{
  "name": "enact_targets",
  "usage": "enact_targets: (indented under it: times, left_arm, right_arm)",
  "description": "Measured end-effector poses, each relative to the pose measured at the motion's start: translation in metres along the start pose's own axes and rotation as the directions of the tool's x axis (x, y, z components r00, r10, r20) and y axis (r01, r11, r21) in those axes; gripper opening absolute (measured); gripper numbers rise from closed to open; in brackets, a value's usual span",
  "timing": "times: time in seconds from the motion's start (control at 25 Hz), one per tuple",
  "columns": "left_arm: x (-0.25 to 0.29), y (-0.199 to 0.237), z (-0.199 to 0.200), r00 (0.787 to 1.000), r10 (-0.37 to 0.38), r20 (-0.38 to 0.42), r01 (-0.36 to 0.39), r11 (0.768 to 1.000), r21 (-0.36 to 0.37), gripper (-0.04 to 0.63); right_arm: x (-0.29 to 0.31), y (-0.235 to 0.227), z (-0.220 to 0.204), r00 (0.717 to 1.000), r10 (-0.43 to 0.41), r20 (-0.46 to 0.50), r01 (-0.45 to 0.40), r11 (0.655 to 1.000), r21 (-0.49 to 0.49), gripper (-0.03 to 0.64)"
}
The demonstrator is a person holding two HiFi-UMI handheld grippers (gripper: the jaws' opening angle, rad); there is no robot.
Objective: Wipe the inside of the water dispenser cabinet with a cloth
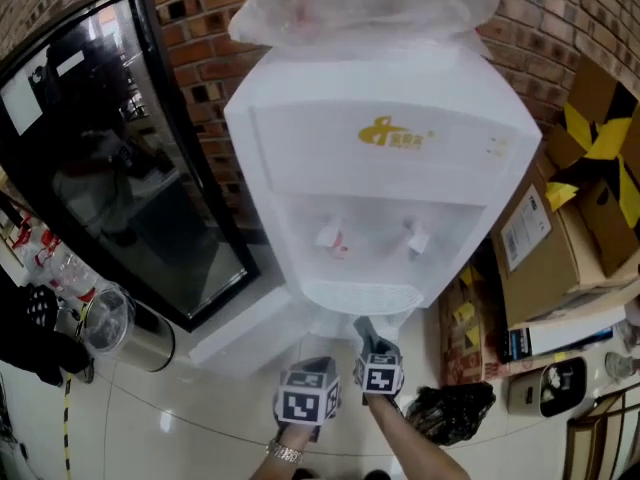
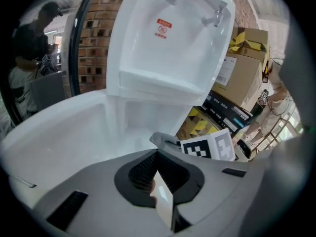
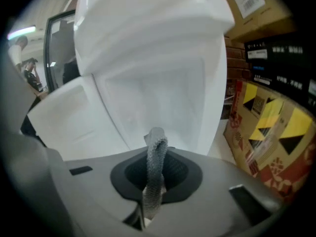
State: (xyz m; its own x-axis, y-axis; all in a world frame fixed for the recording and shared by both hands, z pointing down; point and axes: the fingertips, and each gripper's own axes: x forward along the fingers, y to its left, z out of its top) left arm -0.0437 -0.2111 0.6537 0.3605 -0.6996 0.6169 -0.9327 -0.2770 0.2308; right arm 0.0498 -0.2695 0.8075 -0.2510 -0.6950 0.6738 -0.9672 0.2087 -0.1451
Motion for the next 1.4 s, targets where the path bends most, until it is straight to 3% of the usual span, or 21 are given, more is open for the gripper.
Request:
enact_targets:
  times: [0.12, 0.28, 0.44, 0.64, 0.8, 0.92, 1.28, 1.4]
  left_arm:
    - [-0.046, -0.035, 0.037, 0.999, -0.027, -0.027, 0.028, 0.999, 0.025, 0.001]
    - [-0.134, -0.087, 0.125, 0.999, -0.036, -0.016, 0.037, 0.998, 0.055, 0.001]
    - [-0.234, -0.128, 0.218, 1.000, -0.019, -0.022, 0.021, 0.996, 0.084, 0.002]
    - [-0.331, -0.169, 0.322, 1.000, 0.022, -0.017, -0.019, 0.991, 0.136, 0.002]
    - [-0.370, -0.190, 0.385, 0.999, 0.030, 0.033, -0.034, 0.993, 0.110, 0.000]
    - [-0.384, -0.196, 0.410, 0.996, 0.056, 0.071, -0.063, 0.992, 0.106, 0.002]
    - [-0.417, -0.220, 0.440, 0.989, 0.092, 0.116, -0.103, 0.990, 0.093, 0.002]
    - [-0.436, -0.222, 0.443, 0.987, 0.094, 0.128, -0.107, 0.990, 0.097, 0.002]
  right_arm:
    - [-0.083, 0.014, 0.030, 1.000, 0.001, -0.020, -0.001, 1.000, -0.016, 0.018]
    - [-0.220, 0.033, 0.103, 1.000, -0.003, -0.014, 0.003, 0.999, 0.037, 0.018]
    - [-0.360, 0.058, 0.210, 1.000, 0.005, 0.011, -0.006, 1.000, 0.024, 0.018]
    - [-0.491, 0.080, 0.351, 0.997, 0.050, 0.051, -0.050, 0.999, 0.003, 0.018]
    - [-0.535, 0.087, 0.413, 0.996, 0.076, 0.049, -0.075, 0.997, -0.016, 0.018]
    - [-0.558, 0.096, 0.445, 0.993, 0.100, 0.070, -0.098, 0.995, -0.031, 0.020]
    - [-0.594, 0.105, 0.473, 0.980, 0.164, 0.108, -0.160, 0.986, -0.047, 0.020]
    - [-0.604, 0.112, 0.461, 0.980, 0.184, 0.082, -0.182, 0.983, -0.028, 0.020]
